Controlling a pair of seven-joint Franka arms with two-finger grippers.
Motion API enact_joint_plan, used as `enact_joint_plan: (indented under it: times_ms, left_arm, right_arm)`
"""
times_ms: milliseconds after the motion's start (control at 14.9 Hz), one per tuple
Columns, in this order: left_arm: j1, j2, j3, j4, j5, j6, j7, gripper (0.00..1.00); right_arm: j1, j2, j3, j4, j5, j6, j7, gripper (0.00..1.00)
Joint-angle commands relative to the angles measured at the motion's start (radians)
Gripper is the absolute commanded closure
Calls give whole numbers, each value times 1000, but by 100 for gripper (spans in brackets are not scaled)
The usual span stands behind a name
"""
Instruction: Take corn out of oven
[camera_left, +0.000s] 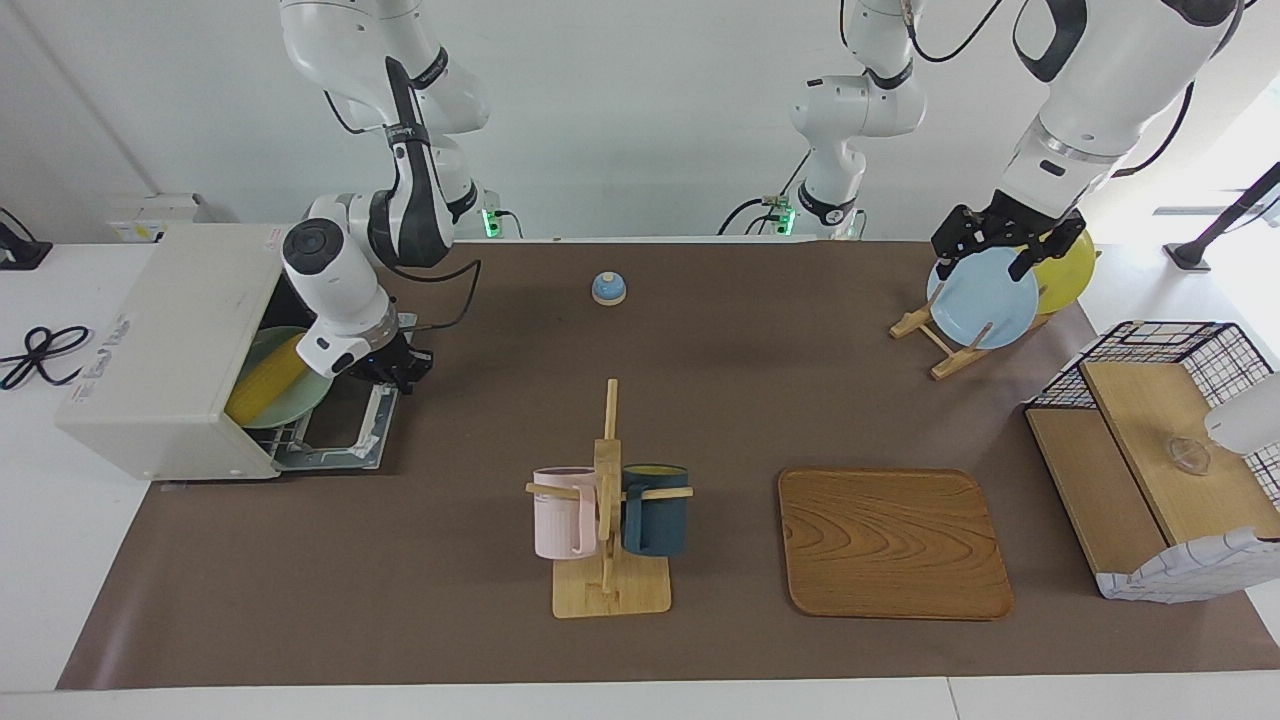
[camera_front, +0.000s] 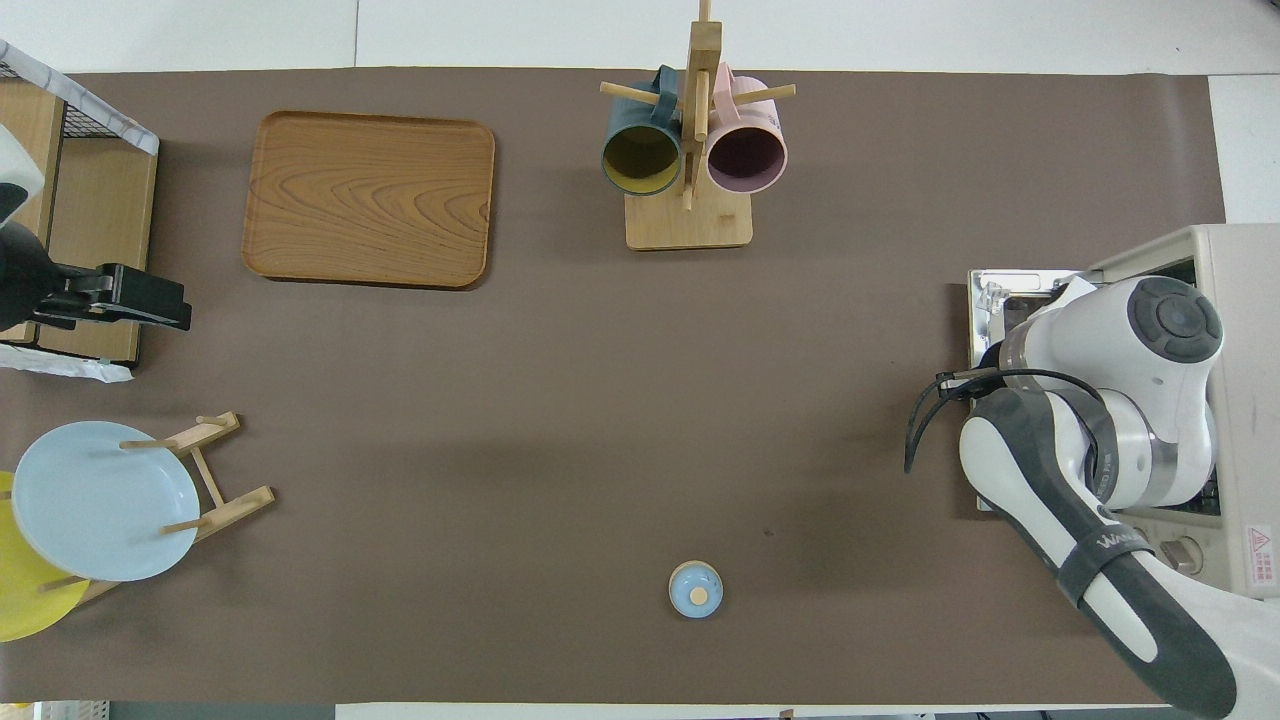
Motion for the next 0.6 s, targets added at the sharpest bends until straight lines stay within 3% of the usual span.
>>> enact_joint_plan:
  times_ms: [0,536]
  left_arm:
    - [9,-37,-8,-47,10,29,8,0]
    - [6,-43,-8,-63,10,42,6,0]
  right_arm:
    - [-55,25,-34,20,-61,58,-16,100]
    - [32,26,-26,37,52,45,60,100]
